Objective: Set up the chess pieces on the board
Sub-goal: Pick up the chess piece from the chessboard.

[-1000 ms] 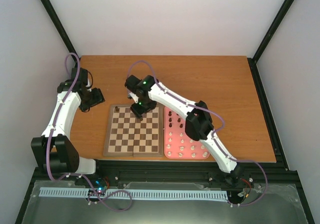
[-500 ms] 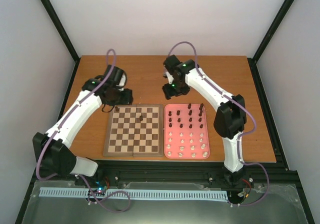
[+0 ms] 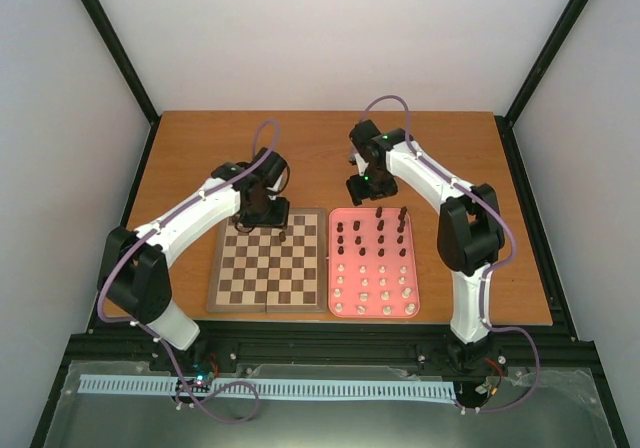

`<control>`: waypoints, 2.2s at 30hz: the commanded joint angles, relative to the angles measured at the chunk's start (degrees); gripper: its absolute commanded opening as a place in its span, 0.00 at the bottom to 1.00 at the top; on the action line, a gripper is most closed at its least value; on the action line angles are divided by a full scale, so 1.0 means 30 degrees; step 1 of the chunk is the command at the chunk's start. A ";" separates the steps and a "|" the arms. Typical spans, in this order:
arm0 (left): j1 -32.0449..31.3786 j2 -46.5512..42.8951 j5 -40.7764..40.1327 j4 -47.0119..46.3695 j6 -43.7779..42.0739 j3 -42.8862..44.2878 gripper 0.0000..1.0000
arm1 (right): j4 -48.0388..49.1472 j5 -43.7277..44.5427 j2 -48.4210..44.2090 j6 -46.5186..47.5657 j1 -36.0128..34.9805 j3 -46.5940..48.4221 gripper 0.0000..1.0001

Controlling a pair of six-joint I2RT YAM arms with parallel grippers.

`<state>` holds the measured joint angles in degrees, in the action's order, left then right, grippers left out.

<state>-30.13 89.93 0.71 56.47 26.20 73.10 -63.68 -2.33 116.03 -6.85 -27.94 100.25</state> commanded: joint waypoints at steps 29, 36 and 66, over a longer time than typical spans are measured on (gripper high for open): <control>-0.0767 0.3265 0.1006 -0.2261 0.0558 -0.1005 0.46 | 0.0889 -0.0401 -0.1296 0.0556 0.1287 -0.1026 0.68; -0.0767 0.3660 0.0738 -0.2207 0.0503 -0.0710 0.36 | 0.0923 -0.0528 -0.1261 0.0585 0.1318 -0.1072 0.68; 0.2294 -0.0698 -0.1645 -0.0100 0.0311 -0.2855 0.16 | 0.1154 -0.1180 -0.1421 0.0637 0.1346 -0.1381 0.68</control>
<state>-28.03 90.52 -2.28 56.36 27.40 68.38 -60.80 -5.21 114.06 -5.34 -24.40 96.77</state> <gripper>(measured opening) 0.174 0.679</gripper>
